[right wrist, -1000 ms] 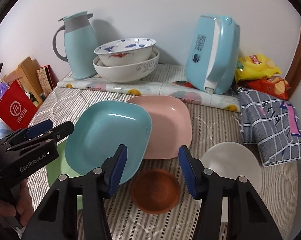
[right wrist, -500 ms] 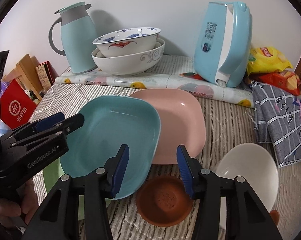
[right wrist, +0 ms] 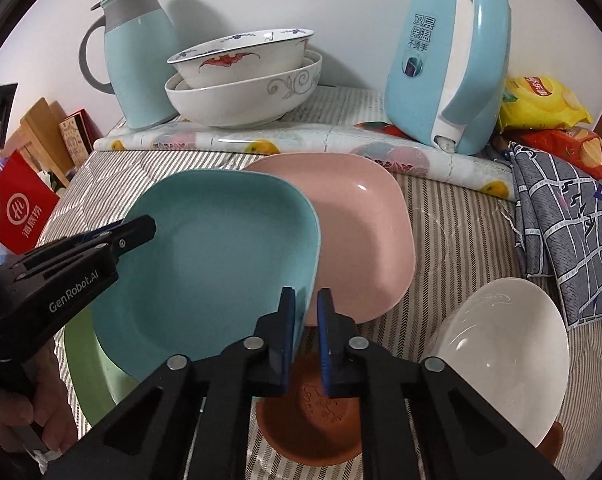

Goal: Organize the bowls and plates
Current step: 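Move the left tool to the blue square plate and close on its rim, then lift the blue plate with the left tool and lower it onto the green plate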

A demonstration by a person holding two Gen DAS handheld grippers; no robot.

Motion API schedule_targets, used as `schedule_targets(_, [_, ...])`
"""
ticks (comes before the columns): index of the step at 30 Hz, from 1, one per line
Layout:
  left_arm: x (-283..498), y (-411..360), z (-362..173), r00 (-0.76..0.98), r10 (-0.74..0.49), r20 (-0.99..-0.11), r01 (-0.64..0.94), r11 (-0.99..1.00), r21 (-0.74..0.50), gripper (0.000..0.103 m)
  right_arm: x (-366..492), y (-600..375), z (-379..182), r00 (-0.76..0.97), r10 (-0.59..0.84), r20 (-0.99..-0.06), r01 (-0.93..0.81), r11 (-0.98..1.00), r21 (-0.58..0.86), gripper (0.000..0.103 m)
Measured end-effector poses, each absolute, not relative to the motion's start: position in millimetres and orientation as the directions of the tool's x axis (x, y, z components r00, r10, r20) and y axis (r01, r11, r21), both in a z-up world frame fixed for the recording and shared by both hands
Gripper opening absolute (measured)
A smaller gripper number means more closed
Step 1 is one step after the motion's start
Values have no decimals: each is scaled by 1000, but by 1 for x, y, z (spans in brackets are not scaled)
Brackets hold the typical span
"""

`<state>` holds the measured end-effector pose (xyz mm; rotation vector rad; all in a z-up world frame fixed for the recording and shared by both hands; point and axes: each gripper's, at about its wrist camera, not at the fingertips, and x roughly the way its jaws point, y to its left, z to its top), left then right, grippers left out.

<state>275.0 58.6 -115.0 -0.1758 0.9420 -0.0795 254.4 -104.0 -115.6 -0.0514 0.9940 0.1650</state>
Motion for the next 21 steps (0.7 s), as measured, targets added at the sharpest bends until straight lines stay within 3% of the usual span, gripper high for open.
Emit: schedule_targets(21, [215, 89, -82, 626, -86, -775, -71, 984, -166, 6, 234, -82, -88, 593, 170, -787, -223, 974, 43, 4])
